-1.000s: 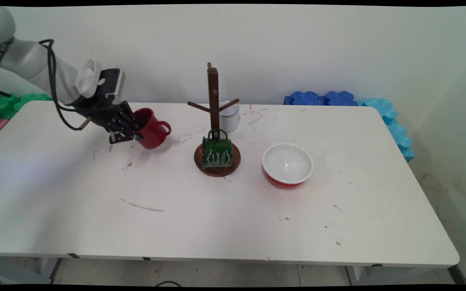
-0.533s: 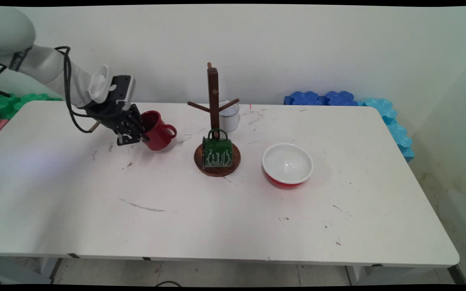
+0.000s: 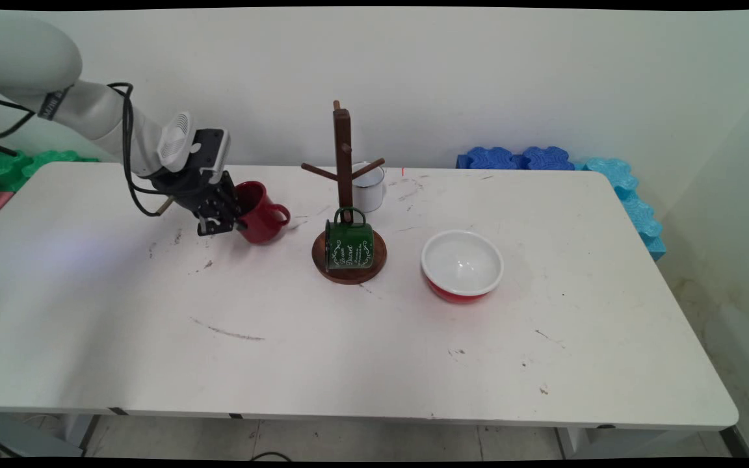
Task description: Place the picked object on the table
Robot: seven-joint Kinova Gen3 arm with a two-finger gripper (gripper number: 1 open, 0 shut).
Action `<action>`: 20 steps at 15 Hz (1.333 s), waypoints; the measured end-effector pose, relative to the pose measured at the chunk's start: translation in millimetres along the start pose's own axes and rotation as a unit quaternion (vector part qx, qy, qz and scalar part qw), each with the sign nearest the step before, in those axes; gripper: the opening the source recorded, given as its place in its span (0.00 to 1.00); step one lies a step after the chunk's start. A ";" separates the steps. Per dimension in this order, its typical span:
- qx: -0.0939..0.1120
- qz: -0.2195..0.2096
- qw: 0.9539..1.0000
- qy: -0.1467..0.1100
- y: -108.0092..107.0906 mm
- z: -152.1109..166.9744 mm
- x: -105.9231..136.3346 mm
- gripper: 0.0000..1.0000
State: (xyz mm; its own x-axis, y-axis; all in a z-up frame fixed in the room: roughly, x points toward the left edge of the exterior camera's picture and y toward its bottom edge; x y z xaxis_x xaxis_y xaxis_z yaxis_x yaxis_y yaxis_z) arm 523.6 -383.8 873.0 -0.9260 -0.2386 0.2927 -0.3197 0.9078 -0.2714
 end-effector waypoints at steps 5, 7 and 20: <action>-0.001 0.005 1.000 -0.003 -2.3 6.2 -0.1 0.00; -0.001 0.006 1.000 -0.004 -2.9 7.6 -0.3 0.00; -0.010 0.021 1.000 0.002 -19.9 22.9 13.4 1.00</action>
State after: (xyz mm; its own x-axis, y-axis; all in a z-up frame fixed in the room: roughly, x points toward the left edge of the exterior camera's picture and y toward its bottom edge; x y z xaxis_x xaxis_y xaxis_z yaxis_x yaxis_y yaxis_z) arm 513.0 -412.9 861.4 -0.9375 -0.1988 0.2855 -0.2764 0.9240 -0.2644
